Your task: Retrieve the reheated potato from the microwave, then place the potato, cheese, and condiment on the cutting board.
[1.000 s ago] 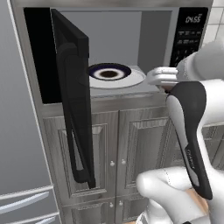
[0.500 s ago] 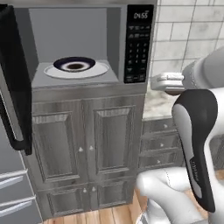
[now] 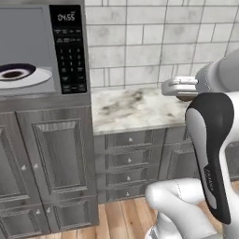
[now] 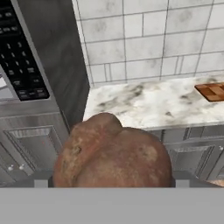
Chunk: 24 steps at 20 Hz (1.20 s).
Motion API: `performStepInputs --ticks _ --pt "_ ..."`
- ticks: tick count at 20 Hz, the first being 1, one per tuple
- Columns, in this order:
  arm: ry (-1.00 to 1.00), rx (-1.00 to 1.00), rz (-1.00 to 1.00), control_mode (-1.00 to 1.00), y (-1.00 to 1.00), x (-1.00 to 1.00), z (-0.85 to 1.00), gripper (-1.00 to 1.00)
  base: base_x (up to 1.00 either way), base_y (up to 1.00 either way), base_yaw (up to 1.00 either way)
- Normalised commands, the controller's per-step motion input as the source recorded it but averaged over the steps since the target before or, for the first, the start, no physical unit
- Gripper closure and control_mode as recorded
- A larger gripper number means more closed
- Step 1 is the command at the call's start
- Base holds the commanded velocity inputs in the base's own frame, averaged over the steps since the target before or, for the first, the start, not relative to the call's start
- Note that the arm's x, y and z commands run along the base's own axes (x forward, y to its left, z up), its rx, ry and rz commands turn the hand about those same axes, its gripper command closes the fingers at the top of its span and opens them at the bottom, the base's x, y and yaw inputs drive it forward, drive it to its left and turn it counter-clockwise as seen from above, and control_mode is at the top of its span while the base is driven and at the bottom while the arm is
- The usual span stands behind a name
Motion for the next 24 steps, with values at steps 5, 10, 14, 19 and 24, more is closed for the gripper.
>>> performStepInputs --ticks 5,10,14,19,24 --pt "0.0 0.0 0.0 1.0 0.0 0.0 0.0 1.0 0.18 -1.0 0.0" --pt "0.0 0.0 0.0 1.0 0.0 0.0 0.0 1.0 0.43 -1.0 0.0" --pt "0.0 0.0 0.0 1.0 0.0 0.0 0.0 1.0 0.58 -1.0 0.0" --pt "0.0 0.0 0.0 1.0 0.0 0.0 0.0 1.0 0.58 -1.0 0.0" --pt "0.0 0.0 0.0 1.0 0.0 0.0 0.0 1.0 0.8 -0.81 0.0"
